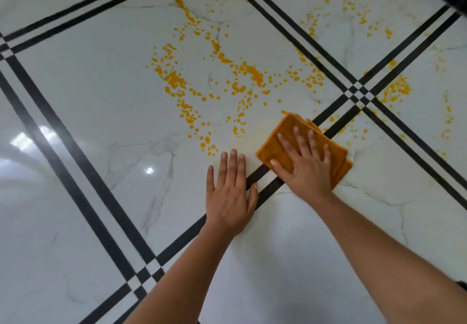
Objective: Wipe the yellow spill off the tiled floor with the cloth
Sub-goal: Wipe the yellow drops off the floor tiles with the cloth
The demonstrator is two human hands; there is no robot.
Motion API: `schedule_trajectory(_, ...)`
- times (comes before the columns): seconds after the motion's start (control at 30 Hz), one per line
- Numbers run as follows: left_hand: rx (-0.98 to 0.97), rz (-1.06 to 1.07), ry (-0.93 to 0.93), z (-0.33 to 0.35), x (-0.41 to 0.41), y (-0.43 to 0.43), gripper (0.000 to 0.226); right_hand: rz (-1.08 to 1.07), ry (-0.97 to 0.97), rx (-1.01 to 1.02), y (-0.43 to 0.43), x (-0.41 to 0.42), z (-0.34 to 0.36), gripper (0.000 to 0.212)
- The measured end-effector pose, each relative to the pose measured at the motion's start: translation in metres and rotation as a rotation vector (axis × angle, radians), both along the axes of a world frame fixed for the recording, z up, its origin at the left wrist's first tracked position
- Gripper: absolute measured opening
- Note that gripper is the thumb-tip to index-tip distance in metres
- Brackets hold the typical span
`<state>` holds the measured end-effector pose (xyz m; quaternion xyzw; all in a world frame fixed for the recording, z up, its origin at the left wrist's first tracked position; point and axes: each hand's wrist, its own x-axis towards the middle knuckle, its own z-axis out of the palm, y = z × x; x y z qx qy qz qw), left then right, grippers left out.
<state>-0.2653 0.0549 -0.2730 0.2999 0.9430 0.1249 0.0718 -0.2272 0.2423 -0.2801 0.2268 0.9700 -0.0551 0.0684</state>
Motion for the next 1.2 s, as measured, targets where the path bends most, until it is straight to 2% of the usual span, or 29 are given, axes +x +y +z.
schedule_trajectory(0.03, 0.008, -0.021, 0.007, 0.002, -0.003, 0.006, 0.062, -0.057, 0.019, 0.002, -0.001, -0.002, -0.001, 0.067)
schedule_trajectory(0.07, 0.016, -0.062, 0.024, 0.003, -0.006, 0.015, 0.062, -0.024, 0.028, -0.003, 0.000, 0.000, -0.001, 0.066)
schedule_trajectory(0.17, 0.003, -0.168, 0.100, 0.005, -0.026, 0.037, 0.061, 0.512, -0.016, 0.016, 0.042, 0.025, -0.004, 0.066)
schedule_trajectory(0.2, -0.025, -0.188, 0.102, 0.007, -0.030, 0.045, 0.062, 0.550, -0.045, 0.009, 0.067, 0.027, -0.002, 0.066)
schedule_trajectory(0.23, -0.072, -0.204, 0.076, 0.011, -0.032, 0.053, 0.063, 0.456, -0.043, 0.012, 0.087, 0.025, -0.002, 0.068)
schedule_trajectory(0.3, -0.149, -0.223, 0.045, 0.015, -0.030, 0.072, 0.070, 0.068, -0.014, -0.013, 0.107, 0.016, -0.001, 0.069)
schedule_trajectory(0.33, -0.161, -0.206, 0.040, 0.013, -0.027, 0.078, 0.072, -0.035, -0.009, -0.006, 0.103, 0.012, -0.003, 0.068)
schedule_trajectory(0.37, -0.162, -0.165, 0.032, 0.014, -0.020, 0.097, 0.074, 0.016, 0.010, -0.003, 0.112, 0.015, -0.002, 0.067)
schedule_trajectory(0.4, -0.148, -0.130, 0.013, 0.012, -0.015, 0.102, 0.074, 0.188, 0.006, 0.001, 0.112, 0.021, -0.003, 0.066)
schedule_trajectory(0.47, -0.098, -0.051, -0.018, 0.010, -0.006, 0.122, 0.072, 0.675, -0.048, 0.022, 0.150, 0.040, -0.003, 0.065)
schedule_trajectory(0.5, -0.087, -0.020, -0.021, 0.007, -0.002, 0.128, 0.071, 0.807, -0.075, 0.032, 0.176, 0.041, 0.000, 0.065)
schedule_trajectory(0.53, -0.089, 0.010, -0.030, 0.005, 0.003, 0.136, 0.070, 0.824, -0.092, 0.043, 0.205, 0.037, -0.001, 0.066)
schedule_trajectory(0.63, -0.109, 0.075, -0.048, 0.000, 0.012, 0.159, 0.068, 0.430, -0.085, 0.003, 0.234, 0.008, 0.004, 0.066)
schedule_trajectory(0.67, -0.098, 0.108, -0.045, -0.001, 0.012, 0.169, 0.067, 0.381, -0.059, 0.014, 0.231, 0.002, 0.002, 0.066)
schedule_trajectory(0.73, -0.066, 0.213, -0.034, 0.000, 0.013, 0.186, 0.065, 0.542, -0.014, 0.009, 0.220, 0.006, -0.003, 0.065)
schedule_trajectory(0.83, -0.050, 0.310, -0.039, 0.000, 0.017, 0.213, 0.066, 1.055, -0.040, 0.012, 0.266, 0.011, -0.005, 0.061)
schedule_trajectory(0.87, -0.050, 0.327, -0.049, 0.000, 0.021, 0.219, 0.067, 1.073, -0.029, 0.032, 0.284, 0.003, -0.006, 0.060)
schedule_trajectory(0.9, -0.054, 0.337, -0.056, 0.000, 0.026, 0.225, 0.067, 0.961, -0.011, 0.026, 0.297, -0.008, -0.006, 0.059)
schedule_trajectory(1.0, -0.080, 0.377, -0.064, 0.000, 0.042, 0.243, 0.065, 0.364, 0.036, -0.045, 0.299, -0.037, -0.002, 0.060)
schedule_trajectory(1.03, -0.082, 0.402, -0.074, -0.001, 0.046, 0.250, 0.065, 0.314, 0.042, -0.031, 0.290, -0.034, -0.002, 0.061)
schedule_trajectory(1.07, -0.082, 0.420, -0.081, -0.003, 0.049, 0.253, 0.065, 0.364, 0.049, -0.022, 0.280, -0.025, -0.002, 0.059)
schedule_trajectory(1.2, -0.054, 0.424, -0.073, -0.008, 0.059, 0.283, 0.065, 0.983, -0.028, -0.039, 0.321, 0.028, -0.006, 0.056)
